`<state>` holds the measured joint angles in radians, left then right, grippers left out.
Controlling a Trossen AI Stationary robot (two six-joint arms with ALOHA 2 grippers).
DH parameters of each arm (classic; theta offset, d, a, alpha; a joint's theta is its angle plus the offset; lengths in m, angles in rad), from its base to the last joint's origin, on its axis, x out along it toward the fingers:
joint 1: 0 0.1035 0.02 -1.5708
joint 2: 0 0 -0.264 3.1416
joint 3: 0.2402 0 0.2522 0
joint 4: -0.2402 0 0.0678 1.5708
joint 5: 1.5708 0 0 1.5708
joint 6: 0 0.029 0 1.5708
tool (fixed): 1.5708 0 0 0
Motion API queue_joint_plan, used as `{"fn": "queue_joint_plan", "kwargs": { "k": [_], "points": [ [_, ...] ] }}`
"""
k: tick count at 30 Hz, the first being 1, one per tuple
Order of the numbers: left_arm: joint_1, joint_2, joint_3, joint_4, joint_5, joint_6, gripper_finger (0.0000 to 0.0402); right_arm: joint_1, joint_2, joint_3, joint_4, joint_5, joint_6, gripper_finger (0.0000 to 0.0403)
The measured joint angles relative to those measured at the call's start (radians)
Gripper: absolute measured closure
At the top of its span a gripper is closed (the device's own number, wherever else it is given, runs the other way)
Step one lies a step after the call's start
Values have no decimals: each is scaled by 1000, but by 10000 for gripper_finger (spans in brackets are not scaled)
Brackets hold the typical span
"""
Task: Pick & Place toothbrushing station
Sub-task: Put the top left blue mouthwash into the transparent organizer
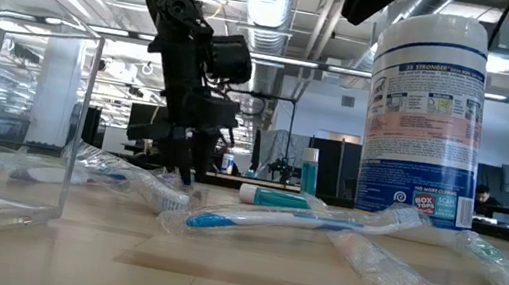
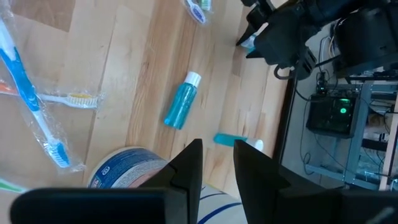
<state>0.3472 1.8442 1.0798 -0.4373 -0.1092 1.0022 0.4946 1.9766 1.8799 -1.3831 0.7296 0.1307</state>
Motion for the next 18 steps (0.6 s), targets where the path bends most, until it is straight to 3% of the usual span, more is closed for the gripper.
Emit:
{"fn": "queue_joint_plan", "kwargs": {
  "k": [4,9,14,18],
  "points": [
    [-10,-41,2,7,-17,-201,268,0,0,0,0,0,0,321],
    [-16,-90,1,-1,-22,-652,268,3,0,0,2,-5,0,321],
    [-41,-104,2,7,-16,-1198,268,11,0,0,5,-27,17,321],
    [-73,-102,-29,22,-64,-1483,268,22,0,0,4,-26,48,321]
  ]
}}
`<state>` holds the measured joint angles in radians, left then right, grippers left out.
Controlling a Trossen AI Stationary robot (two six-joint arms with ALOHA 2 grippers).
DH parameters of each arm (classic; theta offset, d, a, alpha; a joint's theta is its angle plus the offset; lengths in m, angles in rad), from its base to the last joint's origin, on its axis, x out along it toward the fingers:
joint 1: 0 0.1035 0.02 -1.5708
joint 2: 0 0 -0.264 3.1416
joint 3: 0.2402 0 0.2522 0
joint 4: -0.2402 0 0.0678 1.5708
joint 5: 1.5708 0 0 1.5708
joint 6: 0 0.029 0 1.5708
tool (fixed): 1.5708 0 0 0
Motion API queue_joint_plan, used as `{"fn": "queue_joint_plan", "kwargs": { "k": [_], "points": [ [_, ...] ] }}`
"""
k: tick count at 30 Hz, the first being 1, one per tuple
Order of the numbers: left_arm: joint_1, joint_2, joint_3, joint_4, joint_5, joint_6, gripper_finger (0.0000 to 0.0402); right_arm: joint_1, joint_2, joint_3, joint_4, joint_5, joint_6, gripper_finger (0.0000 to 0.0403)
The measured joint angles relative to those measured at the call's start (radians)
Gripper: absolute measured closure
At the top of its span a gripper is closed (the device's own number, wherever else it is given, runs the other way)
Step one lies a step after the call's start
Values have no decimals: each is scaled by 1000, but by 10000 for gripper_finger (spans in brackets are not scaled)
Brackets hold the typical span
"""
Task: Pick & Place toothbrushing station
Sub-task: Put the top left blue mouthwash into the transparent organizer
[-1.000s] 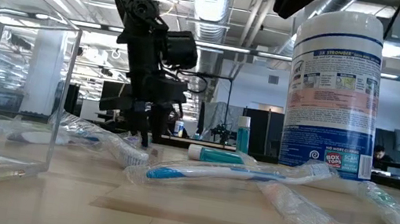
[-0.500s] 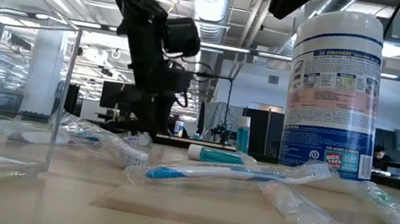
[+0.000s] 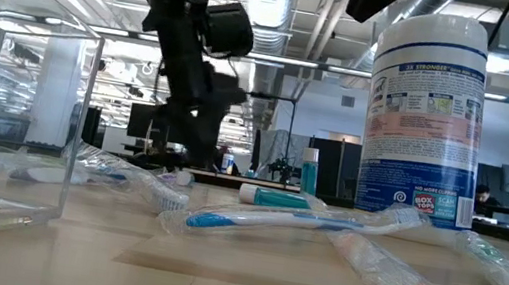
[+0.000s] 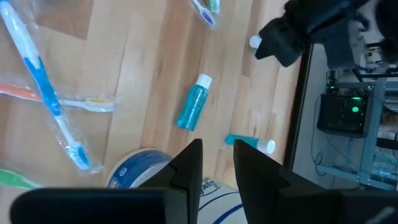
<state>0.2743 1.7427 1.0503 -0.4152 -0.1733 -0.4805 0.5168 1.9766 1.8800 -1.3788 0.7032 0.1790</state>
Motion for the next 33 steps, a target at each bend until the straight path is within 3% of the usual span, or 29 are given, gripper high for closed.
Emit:
{"fn": "queue_joint_plan", "kwargs": {
  "k": [3,9,33],
  "points": [
    [-16,1,-38,2,-94,-140,268,13,0,0,2,0,5,321],
    [-15,2,-78,12,-163,-272,268,29,0,0,3,0,5,321],
    [-16,51,-82,64,-197,-375,268,33,0,0,0,0,31,321]
  ]
}}
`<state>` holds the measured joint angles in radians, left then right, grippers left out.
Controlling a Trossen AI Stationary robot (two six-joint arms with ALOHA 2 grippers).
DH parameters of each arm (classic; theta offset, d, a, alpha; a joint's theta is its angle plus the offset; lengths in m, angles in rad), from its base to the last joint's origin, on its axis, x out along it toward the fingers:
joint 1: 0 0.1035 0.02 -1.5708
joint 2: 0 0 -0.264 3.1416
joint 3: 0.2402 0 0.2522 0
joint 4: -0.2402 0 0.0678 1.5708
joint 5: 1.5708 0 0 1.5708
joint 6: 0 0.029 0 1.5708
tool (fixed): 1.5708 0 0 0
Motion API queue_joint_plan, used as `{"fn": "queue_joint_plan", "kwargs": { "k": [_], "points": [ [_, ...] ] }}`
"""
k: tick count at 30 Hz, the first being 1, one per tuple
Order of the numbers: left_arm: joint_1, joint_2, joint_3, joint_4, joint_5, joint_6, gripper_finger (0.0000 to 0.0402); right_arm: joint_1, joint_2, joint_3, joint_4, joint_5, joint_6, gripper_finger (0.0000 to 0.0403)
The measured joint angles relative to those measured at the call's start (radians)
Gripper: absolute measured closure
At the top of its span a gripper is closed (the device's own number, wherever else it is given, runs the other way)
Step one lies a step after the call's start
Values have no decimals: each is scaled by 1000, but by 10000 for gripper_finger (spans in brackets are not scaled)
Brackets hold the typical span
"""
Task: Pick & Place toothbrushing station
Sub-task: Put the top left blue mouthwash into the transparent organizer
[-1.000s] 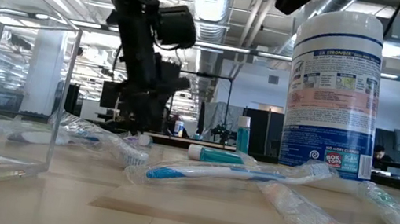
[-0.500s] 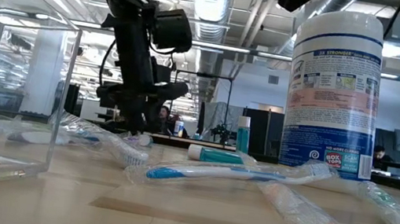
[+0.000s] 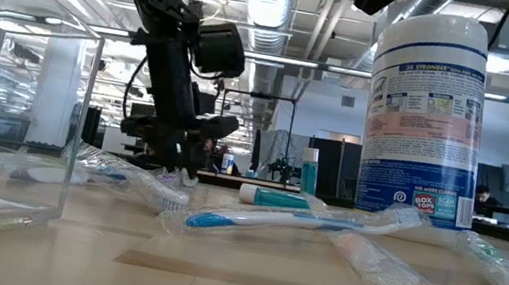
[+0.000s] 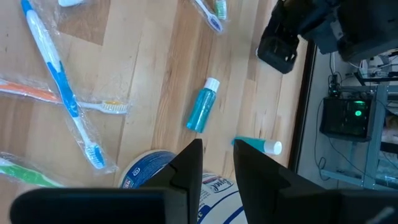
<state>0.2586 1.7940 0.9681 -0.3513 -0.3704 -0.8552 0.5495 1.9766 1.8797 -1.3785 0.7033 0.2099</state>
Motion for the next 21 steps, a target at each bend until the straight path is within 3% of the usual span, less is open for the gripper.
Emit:
{"fn": "queue_joint_plan", "kwargs": {
  "k": [14,21],
  "points": [
    [25,24,0,64,11,-21,268,0,0,0,0,0,0,321],
    [28,21,0,88,35,-116,268,0,0,0,1,0,0,321]
  ]
}}
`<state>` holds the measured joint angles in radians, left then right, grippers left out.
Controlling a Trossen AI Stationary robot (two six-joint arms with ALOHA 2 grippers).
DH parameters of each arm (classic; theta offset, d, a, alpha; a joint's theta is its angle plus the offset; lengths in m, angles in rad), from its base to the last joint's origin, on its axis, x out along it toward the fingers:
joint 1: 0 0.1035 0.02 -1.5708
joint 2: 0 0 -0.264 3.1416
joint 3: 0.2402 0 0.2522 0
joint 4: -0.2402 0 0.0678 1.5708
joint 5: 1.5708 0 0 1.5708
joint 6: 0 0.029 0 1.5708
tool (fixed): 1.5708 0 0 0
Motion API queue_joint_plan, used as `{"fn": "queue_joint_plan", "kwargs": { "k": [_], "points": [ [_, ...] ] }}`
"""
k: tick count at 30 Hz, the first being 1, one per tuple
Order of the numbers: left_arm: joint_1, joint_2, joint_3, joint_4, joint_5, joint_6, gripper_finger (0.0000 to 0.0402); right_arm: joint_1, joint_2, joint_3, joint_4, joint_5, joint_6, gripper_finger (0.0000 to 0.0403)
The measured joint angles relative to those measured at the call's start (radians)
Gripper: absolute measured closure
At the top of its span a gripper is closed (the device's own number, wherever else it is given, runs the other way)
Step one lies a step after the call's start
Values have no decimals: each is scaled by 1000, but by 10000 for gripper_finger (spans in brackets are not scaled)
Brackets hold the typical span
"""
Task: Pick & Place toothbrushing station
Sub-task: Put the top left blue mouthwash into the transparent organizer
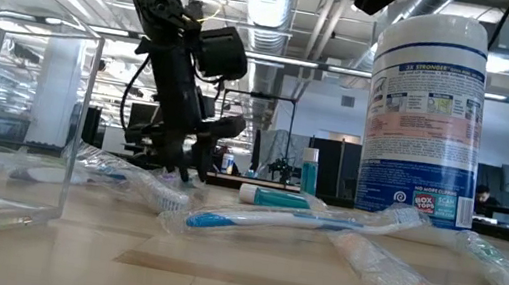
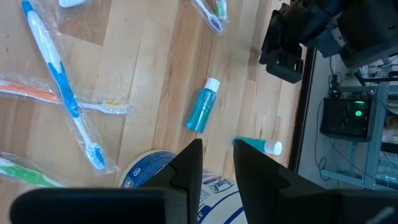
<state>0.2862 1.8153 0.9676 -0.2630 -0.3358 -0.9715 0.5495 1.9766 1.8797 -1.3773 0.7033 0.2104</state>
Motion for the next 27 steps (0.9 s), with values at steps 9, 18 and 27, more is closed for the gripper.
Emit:
{"fn": "queue_joint_plan", "kwargs": {
  "k": [9,18,27],
  "points": [
    [-3,-45,0,25,77,264,268,0,0,0,-3,0,0,321],
    [-12,-220,2,9,78,1009,268,-9,0,0,-10,0,0,321],
    [84,-224,1,-125,178,1398,268,-35,0,0,-6,0,0,321]
  ]
}}
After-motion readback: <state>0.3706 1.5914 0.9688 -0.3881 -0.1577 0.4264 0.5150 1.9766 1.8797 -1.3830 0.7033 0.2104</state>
